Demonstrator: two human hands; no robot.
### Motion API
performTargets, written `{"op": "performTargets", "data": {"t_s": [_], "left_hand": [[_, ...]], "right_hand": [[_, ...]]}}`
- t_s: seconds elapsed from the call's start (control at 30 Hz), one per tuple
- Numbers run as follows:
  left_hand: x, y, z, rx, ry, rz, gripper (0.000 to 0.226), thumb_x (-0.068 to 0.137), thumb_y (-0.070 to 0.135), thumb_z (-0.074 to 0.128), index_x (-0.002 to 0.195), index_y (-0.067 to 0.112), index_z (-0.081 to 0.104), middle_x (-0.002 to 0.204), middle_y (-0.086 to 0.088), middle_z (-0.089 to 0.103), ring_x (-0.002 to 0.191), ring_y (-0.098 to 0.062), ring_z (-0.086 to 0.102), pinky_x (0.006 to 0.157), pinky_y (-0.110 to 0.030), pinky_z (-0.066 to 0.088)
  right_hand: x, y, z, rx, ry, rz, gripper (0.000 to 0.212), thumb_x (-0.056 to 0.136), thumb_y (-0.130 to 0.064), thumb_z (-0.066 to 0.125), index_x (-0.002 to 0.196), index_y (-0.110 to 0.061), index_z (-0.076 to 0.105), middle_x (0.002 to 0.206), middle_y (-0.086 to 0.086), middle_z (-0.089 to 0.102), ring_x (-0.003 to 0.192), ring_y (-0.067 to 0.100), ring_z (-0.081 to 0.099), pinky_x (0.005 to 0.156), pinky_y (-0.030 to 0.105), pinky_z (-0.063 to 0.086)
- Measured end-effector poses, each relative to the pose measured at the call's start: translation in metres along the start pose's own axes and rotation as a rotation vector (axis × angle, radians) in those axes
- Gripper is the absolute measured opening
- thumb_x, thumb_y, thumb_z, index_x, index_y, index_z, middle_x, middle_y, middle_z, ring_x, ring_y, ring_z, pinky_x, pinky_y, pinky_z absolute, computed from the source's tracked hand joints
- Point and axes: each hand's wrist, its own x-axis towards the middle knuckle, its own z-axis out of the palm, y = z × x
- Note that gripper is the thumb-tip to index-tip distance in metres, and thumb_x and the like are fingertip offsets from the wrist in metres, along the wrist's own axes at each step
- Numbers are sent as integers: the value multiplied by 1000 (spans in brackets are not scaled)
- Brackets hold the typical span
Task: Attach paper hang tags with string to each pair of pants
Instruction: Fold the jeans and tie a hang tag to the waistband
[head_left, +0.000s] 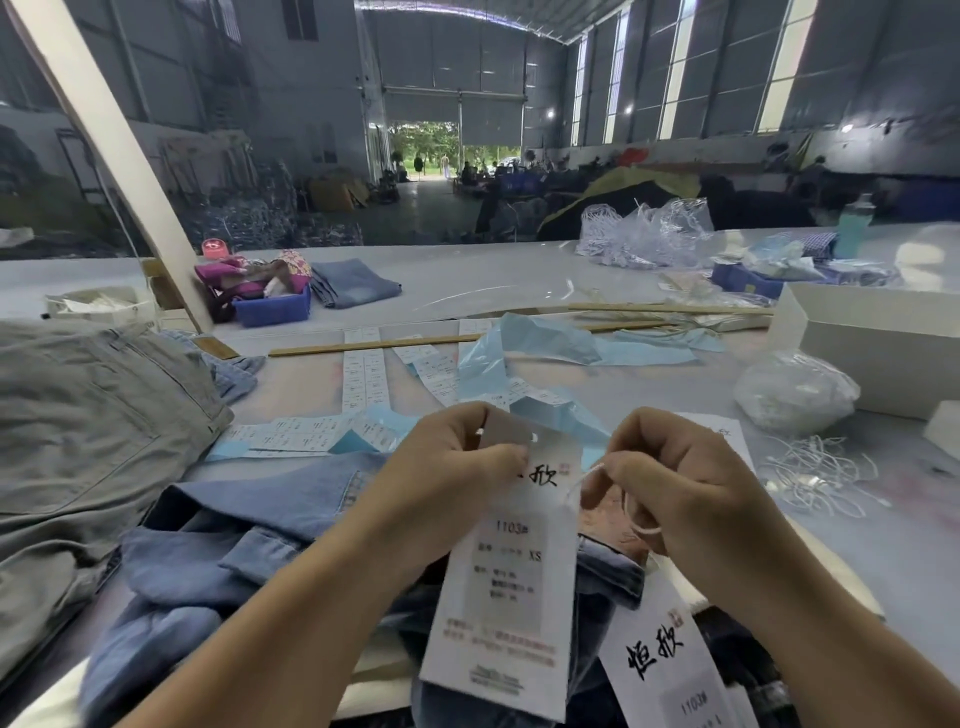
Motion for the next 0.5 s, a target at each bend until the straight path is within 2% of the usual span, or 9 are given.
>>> {"op": "performTargets", "data": {"t_s": [0.07, 0.13, 0.2, 0.27, 0.37, 0.43, 0.5], "left_hand": [[-2, 1, 5, -4, -20, 14, 16, 78, 22, 62, 89, 26, 73, 85, -4, 75, 67, -15, 69, 59, -27, 54], [-4, 2, 11, 5, -29, 28, 18, 75, 20, 61, 89, 22, 73, 87, -10, 74, 64, -15, 64, 56, -26, 49], [-5, 3, 15, 8, -50, 13, 13, 83, 13, 61, 85, 20, 72, 81, -9, 74, 59, -14, 64, 53, -25, 49], [-5, 1, 17, 19, -84, -6, 14, 85, 10, 60, 82, 19, 70, 75, -4, 73, 57, -14, 64, 51, -24, 50], [-6, -2, 22, 12, -159, -14, 13, 72, 21, 61, 81, 18, 70, 74, -3, 70, 60, -16, 63, 55, -26, 50], [-8, -3, 24, -13, -192, -12, 15, 69, 21, 61, 80, 19, 71, 77, -4, 71, 64, -15, 64, 59, -26, 50], [-9, -4, 23, -30, -212, -12, 16, 70, 20, 62, 83, 18, 72, 82, -7, 73, 67, -15, 66, 62, -27, 51]], "right_hand": [[0, -5, -1, 109, 25, 26, 13, 70, -15, 53, 62, -19, 62, 66, 23, 64, 34, 8, 32, 38, 15, 26], [1, -7, -5, 140, 65, 16, 16, 75, -6, 58, 68, -18, 66, 63, 18, 64, 34, 8, 32, 37, 14, 25], [1, -8, -9, 114, 133, 5, 27, 81, 4, 58, 78, -18, 73, 60, 12, 64, 35, 7, 35, 35, 14, 27], [0, -8, -11, 120, 148, 10, 21, 78, -2, 61, 77, -16, 77, 58, 8, 62, 34, 6, 35, 36, 14, 27], [-5, -9, -9, 33, 81, -11, 7, 64, -20, 69, 69, -16, 72, 46, -3, 54, 33, 5, 38, 37, 15, 29], [-6, -7, -7, 25, 69, -14, 19, 62, -23, 76, 63, -12, 61, 43, -5, 49, 32, 3, 42, 37, 15, 30], [-6, -4, -5, -32, 83, -4, 30, 63, -26, 76, 63, -10, 51, 46, -4, 44, 37, 7, 42, 41, 23, 32]]}}
